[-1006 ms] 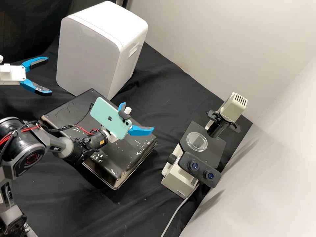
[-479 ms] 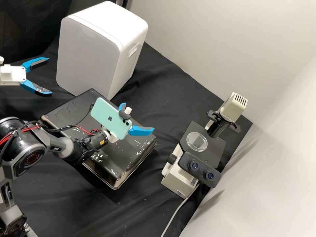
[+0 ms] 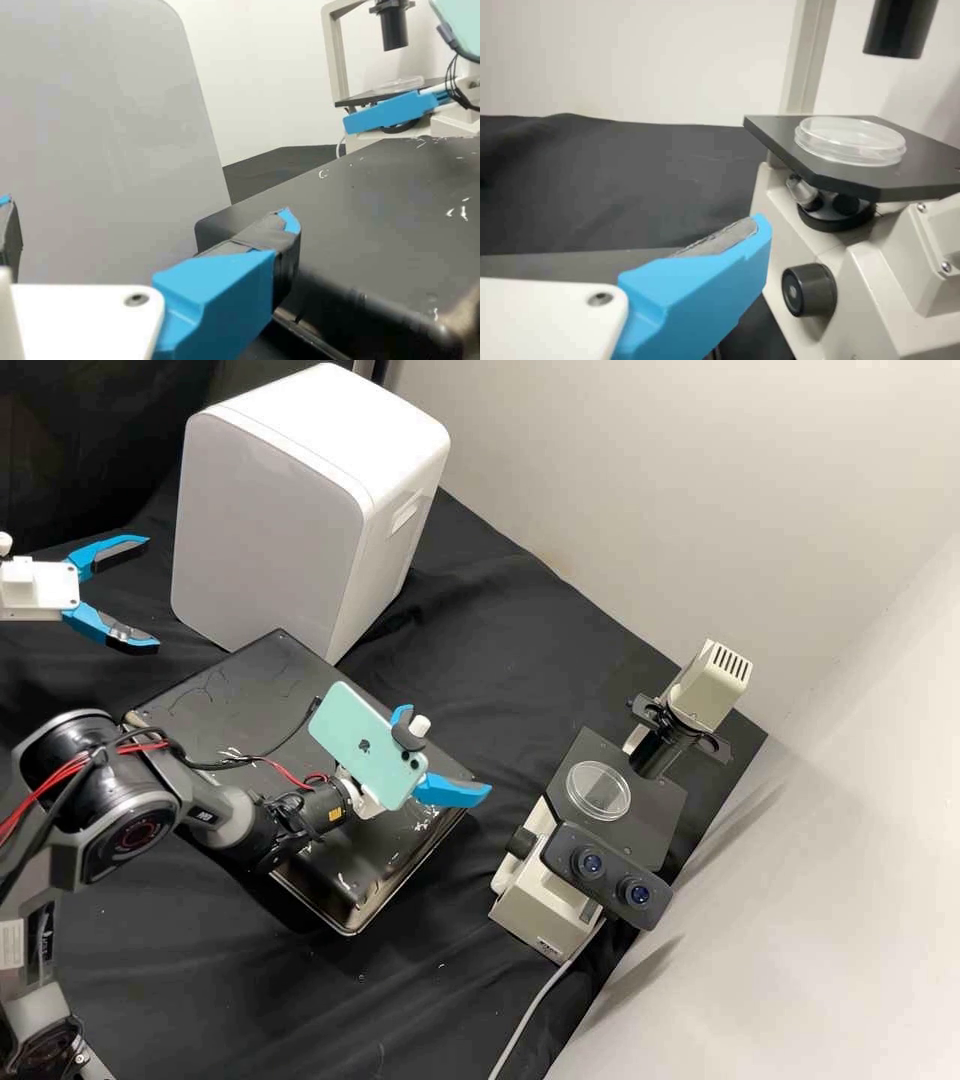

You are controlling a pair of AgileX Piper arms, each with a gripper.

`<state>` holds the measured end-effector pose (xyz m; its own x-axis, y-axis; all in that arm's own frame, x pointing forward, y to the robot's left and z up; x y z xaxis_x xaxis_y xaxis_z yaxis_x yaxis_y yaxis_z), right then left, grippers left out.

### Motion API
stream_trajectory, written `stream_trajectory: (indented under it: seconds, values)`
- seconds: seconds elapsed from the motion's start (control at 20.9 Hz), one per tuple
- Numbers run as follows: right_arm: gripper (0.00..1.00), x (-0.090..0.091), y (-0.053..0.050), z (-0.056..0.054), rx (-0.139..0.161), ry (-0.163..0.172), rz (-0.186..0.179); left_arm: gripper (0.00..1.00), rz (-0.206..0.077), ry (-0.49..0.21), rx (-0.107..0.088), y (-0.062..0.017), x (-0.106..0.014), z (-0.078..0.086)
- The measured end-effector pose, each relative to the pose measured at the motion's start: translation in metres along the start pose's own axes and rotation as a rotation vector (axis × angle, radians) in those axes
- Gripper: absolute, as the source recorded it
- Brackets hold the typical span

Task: Place the petri dish on the bench

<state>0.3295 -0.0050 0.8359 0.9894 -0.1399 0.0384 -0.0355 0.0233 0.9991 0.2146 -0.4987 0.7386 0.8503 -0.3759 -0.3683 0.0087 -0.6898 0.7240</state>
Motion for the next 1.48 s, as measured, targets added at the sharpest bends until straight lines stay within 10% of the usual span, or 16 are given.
stream_trajectory:
  seconds: [0.53, 1.48]
  values:
    - [1.00, 0.023, 0.036, 0.006, -0.015, -0.009, 0.114, 1.00, -0.006, 0.005, 0.024, -0.0016, 0.001, 0.000]
    - [1.00, 0.062, 0.051, 0.022, -0.039, -0.104, 0.080, 1.00, -0.036, 0.028, 0.047, -0.0102, 0.007, 0.001]
